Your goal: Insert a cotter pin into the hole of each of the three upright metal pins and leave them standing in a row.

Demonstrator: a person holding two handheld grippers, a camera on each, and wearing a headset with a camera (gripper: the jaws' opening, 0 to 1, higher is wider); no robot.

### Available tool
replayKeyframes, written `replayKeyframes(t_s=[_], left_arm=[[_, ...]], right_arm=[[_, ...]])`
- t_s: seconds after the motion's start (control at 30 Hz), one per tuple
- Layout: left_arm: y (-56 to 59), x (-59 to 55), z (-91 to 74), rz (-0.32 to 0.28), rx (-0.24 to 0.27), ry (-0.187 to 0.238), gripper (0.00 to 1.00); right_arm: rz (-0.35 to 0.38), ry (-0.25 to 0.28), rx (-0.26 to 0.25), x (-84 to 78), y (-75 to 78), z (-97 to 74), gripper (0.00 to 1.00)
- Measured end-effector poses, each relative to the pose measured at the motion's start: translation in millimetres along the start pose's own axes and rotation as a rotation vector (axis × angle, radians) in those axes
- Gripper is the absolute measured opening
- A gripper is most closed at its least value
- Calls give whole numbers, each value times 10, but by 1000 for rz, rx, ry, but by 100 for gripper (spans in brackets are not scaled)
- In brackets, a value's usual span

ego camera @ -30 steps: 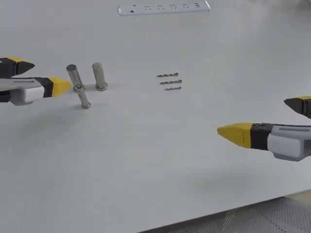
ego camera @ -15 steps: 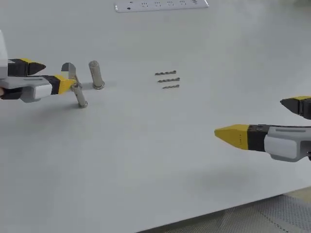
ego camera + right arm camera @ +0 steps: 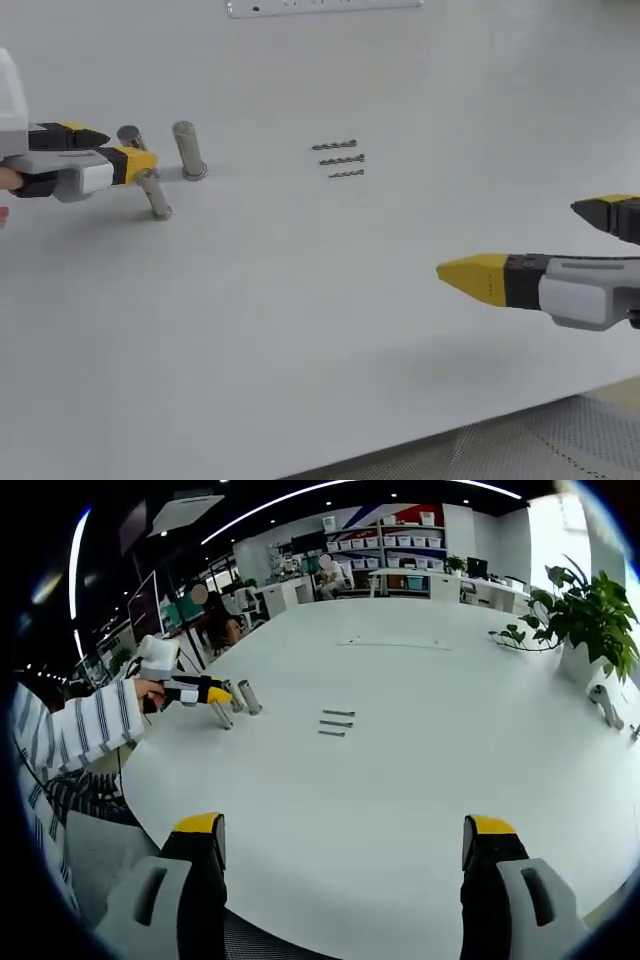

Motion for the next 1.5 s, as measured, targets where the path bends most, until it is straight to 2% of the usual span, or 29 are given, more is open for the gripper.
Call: replayKeyframes(t_s=[0.4,0.53,0.77,0.83,1.33,1.5], left_arm=[[58,-21,93,-23,-5,5,20],[61,-26,113,-22,4,2,23],[85,-35,164,-24,-26,1,18],[36,-38,200,-19,-31,3,17],[-50,-52,265,1,-52,31,12],[-67,-41,259,36,-27,33,10]], right_arm=[[5,-7,-2,-29,7,-11,98],[5,-3,-1,-27,2,-16,98],[7,-4,-1,-27,25,5,98],[5,-6,-1,-27,27,9,98],[1,-6,5,-12,25,23,98],[-2,-1,13,3,11,29,98]])
Point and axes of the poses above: the centre of the closed fingertips' face, and the gripper's own axes: z roughly forward along the fingers, y roughly to its right, x roughly out of its top, the point moved 8 cm from there along -z, roughly backward along the fingers, and after that the axes turned 7 degrees about -z, right-handed, at the moved point
